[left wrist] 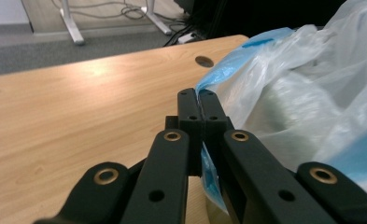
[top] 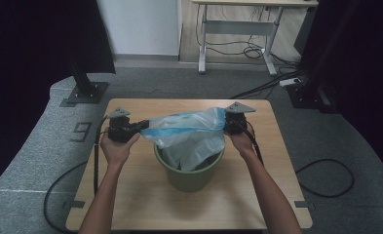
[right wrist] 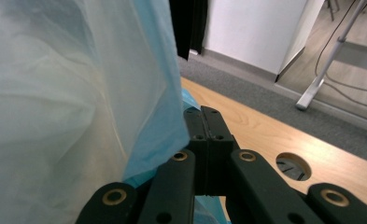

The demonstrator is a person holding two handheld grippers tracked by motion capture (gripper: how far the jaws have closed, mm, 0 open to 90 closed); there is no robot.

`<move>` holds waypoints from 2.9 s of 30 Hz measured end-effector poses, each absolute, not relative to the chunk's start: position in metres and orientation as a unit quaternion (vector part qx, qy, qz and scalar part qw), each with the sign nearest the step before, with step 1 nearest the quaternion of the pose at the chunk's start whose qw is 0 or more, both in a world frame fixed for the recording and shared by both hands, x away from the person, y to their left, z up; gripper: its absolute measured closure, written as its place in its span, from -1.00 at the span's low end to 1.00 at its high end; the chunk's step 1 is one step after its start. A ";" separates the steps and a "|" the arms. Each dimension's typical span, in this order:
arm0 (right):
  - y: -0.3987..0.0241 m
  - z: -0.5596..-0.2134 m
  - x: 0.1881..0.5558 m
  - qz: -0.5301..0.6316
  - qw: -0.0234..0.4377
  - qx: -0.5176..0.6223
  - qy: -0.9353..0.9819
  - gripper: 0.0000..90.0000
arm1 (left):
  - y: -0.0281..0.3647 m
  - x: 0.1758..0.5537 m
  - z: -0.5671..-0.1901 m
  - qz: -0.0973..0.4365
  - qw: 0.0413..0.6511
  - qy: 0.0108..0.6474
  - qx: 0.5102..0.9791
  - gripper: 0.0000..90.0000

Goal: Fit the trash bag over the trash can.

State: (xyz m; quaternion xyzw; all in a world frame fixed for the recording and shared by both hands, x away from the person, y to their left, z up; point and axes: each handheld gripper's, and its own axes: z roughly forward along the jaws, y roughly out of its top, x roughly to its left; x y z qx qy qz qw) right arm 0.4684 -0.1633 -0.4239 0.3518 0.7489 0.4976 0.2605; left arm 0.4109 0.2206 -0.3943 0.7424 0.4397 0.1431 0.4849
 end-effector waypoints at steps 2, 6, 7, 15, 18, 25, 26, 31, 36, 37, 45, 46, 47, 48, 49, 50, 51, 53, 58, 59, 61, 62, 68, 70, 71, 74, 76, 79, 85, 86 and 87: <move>-0.163 -0.428 0.472 0.493 0.250 0.357 0.753 0.98 | 0.221 0.413 -0.400 0.138 0.480 0.444 0.744 1.00; -0.163 -0.438 0.476 0.482 0.237 0.362 0.762 0.98 | 0.221 0.412 -0.410 0.129 0.479 0.447 0.744 1.00; -0.162 -0.445 0.476 0.475 0.232 0.364 0.767 0.98 | 0.220 0.411 -0.414 0.126 0.476 0.447 0.747 1.00; -0.168 -0.452 0.470 0.484 0.214 0.376 0.760 0.97 | 0.219 0.406 -0.414 0.118 0.479 0.436 0.753 1.00; -0.180 -0.443 0.464 0.500 0.221 0.402 0.735 0.47 | 0.219 0.403 -0.412 0.117 0.481 0.429 0.756 1.00; -0.219 -0.415 0.441 0.539 0.250 0.425 0.683 0.15 | 0.221 0.401 -0.410 0.117 0.483 0.429 0.754 1.00; -0.223 -0.412 0.437 0.542 0.251 0.421 0.682 0.15 | 0.221 0.401 -0.410 0.118 0.482 0.429 0.755 1.00; -0.228 -0.397 0.414 0.553 0.248 0.382 0.697 0.06 | 0.221 0.399 -0.406 0.124 0.480 0.429 0.755 1.00; -0.219 -0.385 0.395 0.561 0.235 0.351 0.712 0.02 | 0.222 0.397 -0.404 0.129 0.478 0.429 0.755 1.00; -0.217 -0.383 0.392 0.562 0.235 0.347 0.713 0.01 | 0.222 0.396 -0.404 0.131 0.478 0.430 0.755 1.00; -0.199 -0.365 0.378 0.574 0.227 0.310 0.723 -0.17 | 0.222 0.396 -0.403 0.134 0.480 0.429 0.754 1.00; -0.196 -0.365 0.379 0.571 0.226 0.308 0.726 -0.20 | 0.222 0.396 -0.403 0.135 0.481 0.428 0.753 1.00; -0.195 -0.365 0.380 0.569 0.226 0.308 0.728 -0.22 | 0.222 0.396 -0.402 0.135 0.480 0.428 0.753 1.00; -0.193 -0.366 0.381 0.568 0.223 0.310 0.730 -0.23 | 0.222 0.396 -0.402 0.135 0.480 0.428 0.753 1.00; -0.190 -0.367 0.382 0.566 0.220 0.311 0.731 -0.24 | 0.222 0.396 -0.402 0.135 0.482 0.428 0.752 1.00; -0.188 -0.367 0.382 0.564 0.220 0.311 0.733 -0.24 | 0.222 0.396 -0.402 0.136 0.482 0.428 0.752 1.00; -0.185 -0.368 0.383 0.562 0.221 0.310 0.734 -0.25 | 0.222 0.396 -0.402 0.136 0.482 0.428 0.752 1.00; -0.183 -0.368 0.386 0.561 0.222 0.315 0.733 -0.26 | 0.221 0.396 -0.402 0.136 0.480 0.429 0.753 1.00; -0.178 -0.368 0.390 0.558 0.218 0.321 0.733 -0.20 | 0.221 0.397 -0.402 0.137 0.482 0.430 0.751 1.00; -0.176 -0.367 0.392 0.557 0.218 0.326 0.732 -0.06 | 0.221 0.396 -0.401 0.138 0.483 0.430 0.751 1.00; -0.175 -0.367 0.393 0.558 0.223 0.326 0.730 -0.02 | 0.221 0.396 -0.401 0.137 0.484 0.430 0.750 1.00; -0.175 -0.367 0.393 0.559 0.225 0.326 0.729 0.03 | 0.221 0.396 -0.401 0.137 0.484 0.429 0.750 1.00; -0.177 -0.361 0.389 0.572 0.225 0.330 0.717 -0.03 | 0.221 0.394 -0.399 0.143 0.485 0.427 0.750 1.00; -0.181 -0.357 0.386 0.579 0.225 0.330 0.711 -0.06 | 0.221 0.393 -0.399 0.144 0.485 0.426 0.750 1.00; -0.187 -0.352 0.384 0.585 0.224 0.333 0.705 -0.08 | 0.221 0.393 -0.399 0.145 0.485 0.426 0.750 1.00; -0.192 -0.347 0.385 0.586 0.228 0.336 0.701 -0.10 | 0.220 0.393 -0.399 0.146 0.485 0.425 0.750 1.00; -0.192 -0.345 0.387 0.585 0.226 0.336 0.702 -0.10 | 0.219 0.393 -0.399 0.146 0.486 0.425 0.749 1.00; -0.187 -0.348 0.394 0.576 0.218 0.338 0.711 -0.13 | 0.217 0.393 -0.399 0.146 0.486 0.425 0.750 1.00; -0.175 -0.362 0.404 0.556 0.193 0.340 0.734 -0.13 | 0.215 0.393 -0.398 0.145 0.487 0.421 0.752 1.00; -0.175 -0.362 0.404 0.556 0.193 0.340 0.734 -0.13 | 0.215 0.393 -0.398 0.145 0.487 0.421 0.752 1.00; -0.174 -0.364 0.404 0.554 0.192 0.339 0.736 -0.13 | 0.215 0.393 -0.397 0.145 0.487 0.420 0.752 1.00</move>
